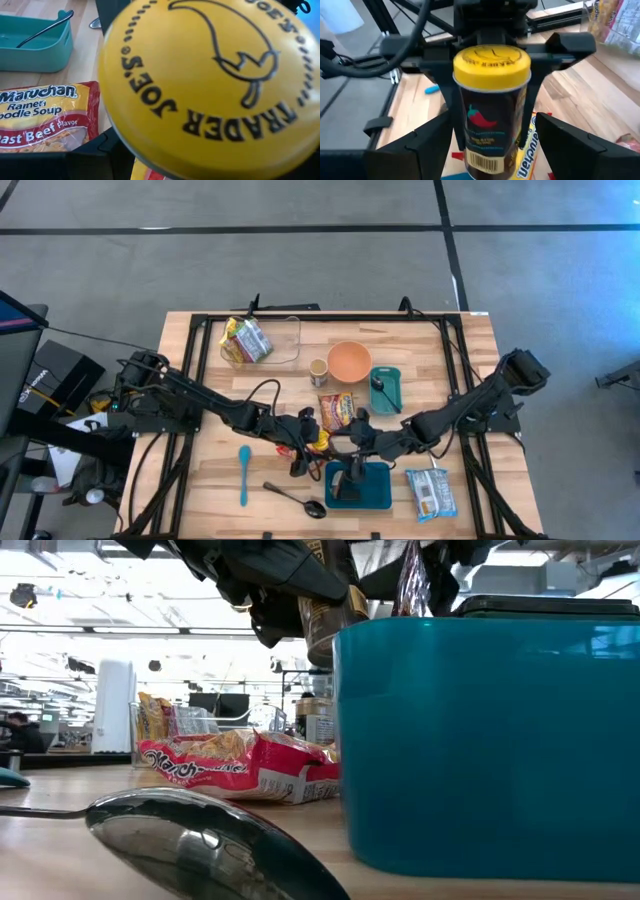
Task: Pick & Place Food Item
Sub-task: Put the yellow seasoning bottle into the blue bin
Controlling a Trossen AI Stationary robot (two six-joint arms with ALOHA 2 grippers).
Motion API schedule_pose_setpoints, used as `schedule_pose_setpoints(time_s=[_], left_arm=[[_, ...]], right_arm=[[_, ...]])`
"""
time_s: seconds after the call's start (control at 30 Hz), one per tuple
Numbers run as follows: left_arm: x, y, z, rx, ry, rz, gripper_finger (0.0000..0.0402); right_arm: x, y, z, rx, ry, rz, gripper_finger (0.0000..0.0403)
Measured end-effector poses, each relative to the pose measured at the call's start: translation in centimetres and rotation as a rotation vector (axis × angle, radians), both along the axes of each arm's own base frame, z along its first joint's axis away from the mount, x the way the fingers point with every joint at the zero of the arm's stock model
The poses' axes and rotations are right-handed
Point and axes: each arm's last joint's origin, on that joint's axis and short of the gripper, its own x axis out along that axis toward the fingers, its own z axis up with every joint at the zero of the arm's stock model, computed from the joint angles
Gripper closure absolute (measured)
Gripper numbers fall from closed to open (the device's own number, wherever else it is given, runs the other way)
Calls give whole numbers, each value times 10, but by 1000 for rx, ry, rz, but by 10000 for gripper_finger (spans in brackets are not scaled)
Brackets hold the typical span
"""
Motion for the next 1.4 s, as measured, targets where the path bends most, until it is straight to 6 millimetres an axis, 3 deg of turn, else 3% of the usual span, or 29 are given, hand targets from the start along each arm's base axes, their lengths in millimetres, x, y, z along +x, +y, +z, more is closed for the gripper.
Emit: schedule_pose_setpoints(time_s=[1.4], left_arm=[[0, 0, 0, 1, -1, 4, 186]], right_arm=[[15, -17, 2, 96, -50, 44, 126]])
